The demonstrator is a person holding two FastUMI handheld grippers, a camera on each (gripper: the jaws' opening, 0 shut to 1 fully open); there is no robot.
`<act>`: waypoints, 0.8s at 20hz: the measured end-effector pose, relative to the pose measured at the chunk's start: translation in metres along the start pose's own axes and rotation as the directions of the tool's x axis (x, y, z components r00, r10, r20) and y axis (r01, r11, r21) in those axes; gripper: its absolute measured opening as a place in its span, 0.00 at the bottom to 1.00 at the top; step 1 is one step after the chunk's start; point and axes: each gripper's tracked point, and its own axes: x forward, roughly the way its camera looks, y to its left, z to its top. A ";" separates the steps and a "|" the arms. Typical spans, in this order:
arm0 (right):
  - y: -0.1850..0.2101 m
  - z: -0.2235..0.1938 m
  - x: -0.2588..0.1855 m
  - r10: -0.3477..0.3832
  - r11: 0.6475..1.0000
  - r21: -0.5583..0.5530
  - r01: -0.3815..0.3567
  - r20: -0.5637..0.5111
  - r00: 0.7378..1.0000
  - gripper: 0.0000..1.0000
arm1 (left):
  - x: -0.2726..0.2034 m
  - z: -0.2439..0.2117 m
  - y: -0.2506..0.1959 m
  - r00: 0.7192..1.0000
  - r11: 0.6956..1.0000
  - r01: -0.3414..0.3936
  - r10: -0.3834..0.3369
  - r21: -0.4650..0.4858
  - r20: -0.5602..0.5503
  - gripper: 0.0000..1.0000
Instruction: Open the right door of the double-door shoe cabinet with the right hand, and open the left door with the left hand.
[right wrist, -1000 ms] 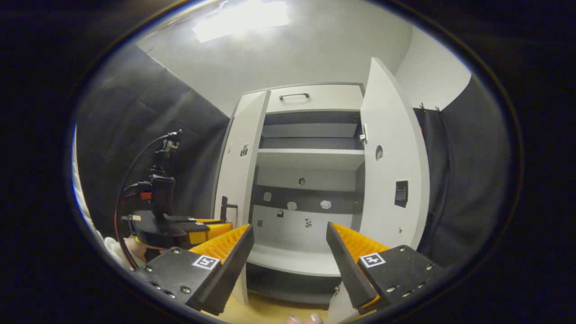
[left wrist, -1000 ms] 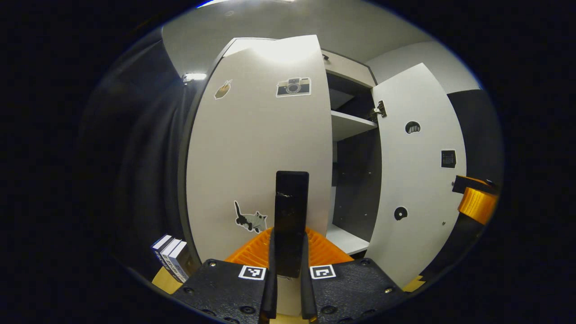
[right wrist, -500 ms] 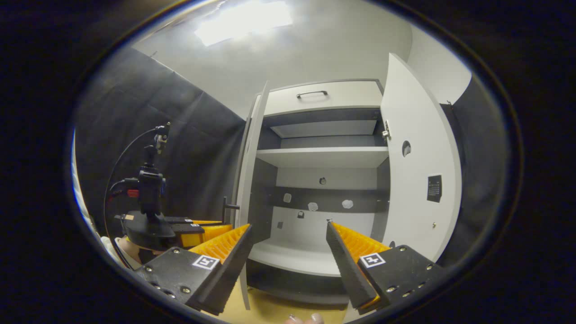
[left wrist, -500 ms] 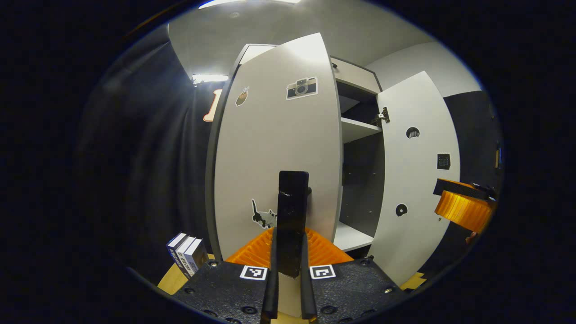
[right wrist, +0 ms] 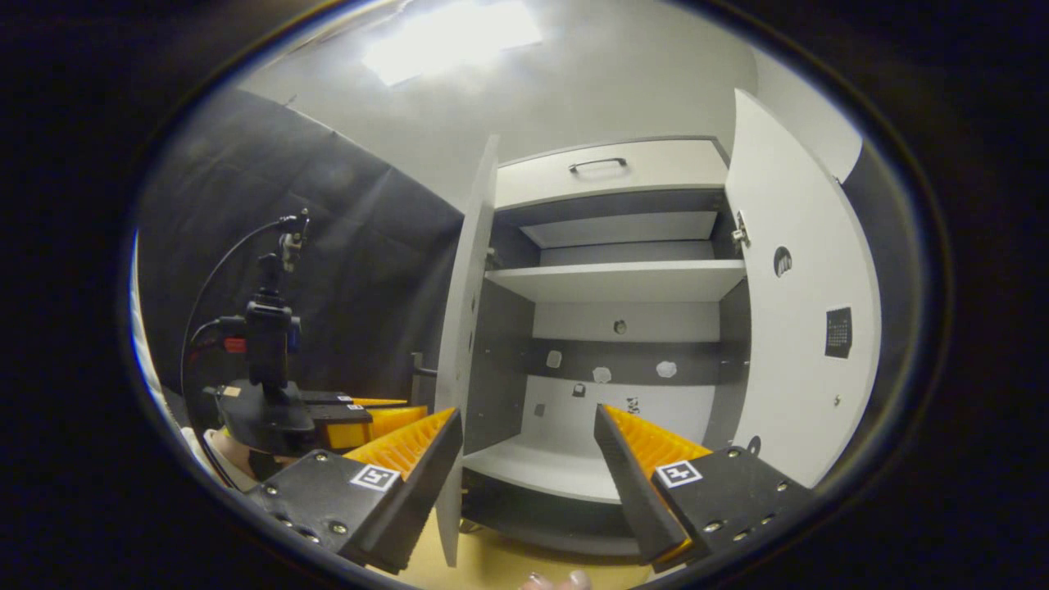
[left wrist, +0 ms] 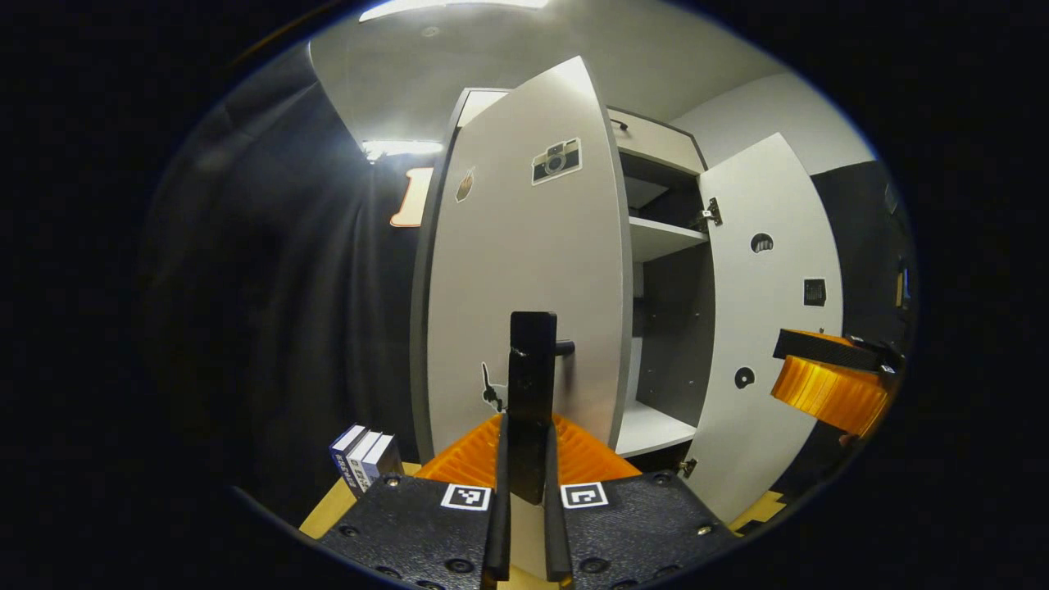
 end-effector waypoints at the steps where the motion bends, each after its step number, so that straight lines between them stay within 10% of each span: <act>1: -0.001 0.000 0.001 -0.002 1.000 0.002 0.002 0.003 1.000 0.96 | -0.001 0.000 0.000 1.000 1.000 -0.003 0.003 -0.004 0.000 0.17; 16: 0.031 -0.017 0.023 0.051 0.999 0.020 -0.050 -0.022 0.998 0.98 | -0.008 0.004 0.026 0.996 0.997 -0.081 0.081 -0.011 0.038 0.08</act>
